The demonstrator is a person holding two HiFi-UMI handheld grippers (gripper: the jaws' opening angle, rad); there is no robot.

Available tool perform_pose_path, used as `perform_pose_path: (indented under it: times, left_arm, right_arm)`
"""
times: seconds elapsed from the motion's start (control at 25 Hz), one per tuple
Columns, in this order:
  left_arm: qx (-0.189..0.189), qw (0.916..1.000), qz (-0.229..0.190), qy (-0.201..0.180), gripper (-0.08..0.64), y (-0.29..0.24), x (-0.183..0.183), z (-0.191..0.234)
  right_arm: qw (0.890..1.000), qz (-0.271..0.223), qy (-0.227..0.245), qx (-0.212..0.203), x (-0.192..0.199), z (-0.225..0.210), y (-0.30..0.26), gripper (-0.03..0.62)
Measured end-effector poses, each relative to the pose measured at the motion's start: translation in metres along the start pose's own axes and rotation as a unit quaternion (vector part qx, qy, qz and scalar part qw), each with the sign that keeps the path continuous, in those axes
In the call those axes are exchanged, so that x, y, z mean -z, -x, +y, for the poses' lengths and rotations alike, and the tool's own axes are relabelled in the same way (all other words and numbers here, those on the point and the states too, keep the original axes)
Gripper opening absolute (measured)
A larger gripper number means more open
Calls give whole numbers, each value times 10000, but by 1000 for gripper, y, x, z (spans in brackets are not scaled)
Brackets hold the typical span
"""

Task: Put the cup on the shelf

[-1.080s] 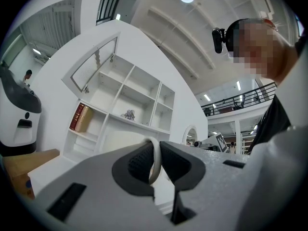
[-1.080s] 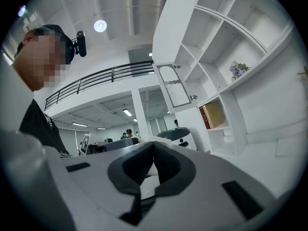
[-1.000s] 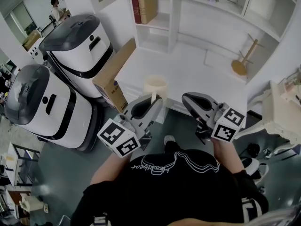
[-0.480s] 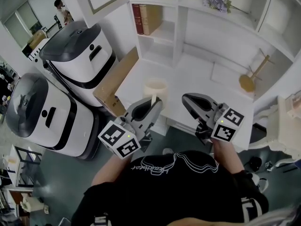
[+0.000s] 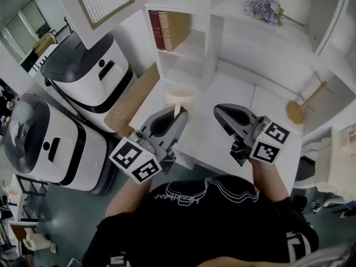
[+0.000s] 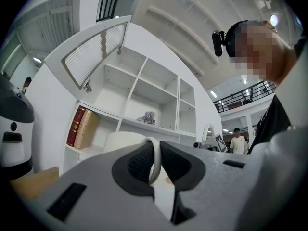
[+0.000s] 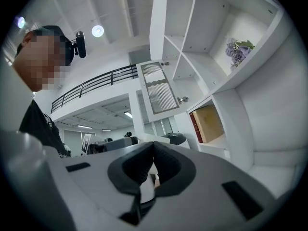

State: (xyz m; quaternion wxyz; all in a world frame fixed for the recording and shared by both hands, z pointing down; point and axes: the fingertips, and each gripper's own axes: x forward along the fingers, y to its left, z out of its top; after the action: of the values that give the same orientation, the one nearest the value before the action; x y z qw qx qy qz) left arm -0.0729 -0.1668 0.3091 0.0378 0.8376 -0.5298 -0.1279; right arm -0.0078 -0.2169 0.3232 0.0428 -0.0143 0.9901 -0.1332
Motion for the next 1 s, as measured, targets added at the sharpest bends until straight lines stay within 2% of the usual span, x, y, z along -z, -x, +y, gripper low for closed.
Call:
perform_pose_path:
  times: [0.24,0.44,1.0]
  left_arm:
    - [52,9999,-77,-134,41,-18,-16,26]
    - [171,9997,-130,-100,41,-31,-29,53]
    - [867,9952,-306,-341,41,-73,-85,127]
  right_arm:
    - [9999,-71,56,119,-8,-21,-9,6]
    - [9994,-63,134,305,-15,-35,-27,6]
    - [9944,-178,312,995,-36,-68,-81,6]
